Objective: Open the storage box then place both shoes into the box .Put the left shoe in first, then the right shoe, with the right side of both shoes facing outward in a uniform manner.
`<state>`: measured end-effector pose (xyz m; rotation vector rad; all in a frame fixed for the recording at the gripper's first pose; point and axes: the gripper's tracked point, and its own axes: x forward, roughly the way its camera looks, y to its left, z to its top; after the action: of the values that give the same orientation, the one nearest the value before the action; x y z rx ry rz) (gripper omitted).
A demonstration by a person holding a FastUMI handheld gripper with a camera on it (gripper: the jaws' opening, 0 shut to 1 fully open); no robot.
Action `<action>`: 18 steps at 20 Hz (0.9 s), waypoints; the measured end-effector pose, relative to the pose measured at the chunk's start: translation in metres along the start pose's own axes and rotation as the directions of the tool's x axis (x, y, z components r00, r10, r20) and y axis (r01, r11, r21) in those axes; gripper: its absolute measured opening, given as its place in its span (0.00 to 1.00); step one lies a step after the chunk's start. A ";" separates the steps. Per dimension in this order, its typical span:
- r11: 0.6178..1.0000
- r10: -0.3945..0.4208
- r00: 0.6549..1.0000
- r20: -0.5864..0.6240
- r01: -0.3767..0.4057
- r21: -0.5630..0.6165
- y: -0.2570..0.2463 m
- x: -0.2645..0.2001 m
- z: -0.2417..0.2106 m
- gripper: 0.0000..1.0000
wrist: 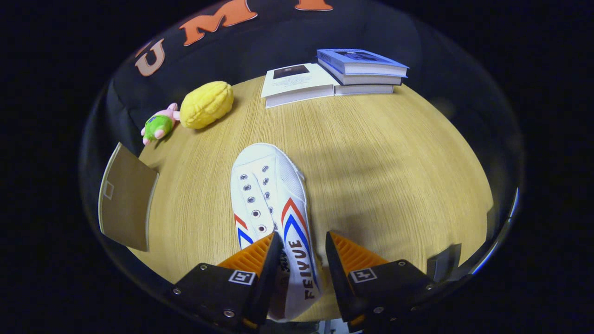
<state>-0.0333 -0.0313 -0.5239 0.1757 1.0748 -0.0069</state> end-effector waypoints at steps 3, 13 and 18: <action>0.998 0.040 0.998 0.047 -0.043 0.047 -0.006 -0.004 0.006 0.22; 0.979 0.089 0.972 0.218 -0.125 0.159 0.070 -0.065 0.066 0.01; 0.971 0.121 0.946 0.300 -0.176 0.161 0.164 -0.102 0.088 0.00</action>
<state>0.0098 0.1098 -0.3713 0.4128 0.7660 0.0034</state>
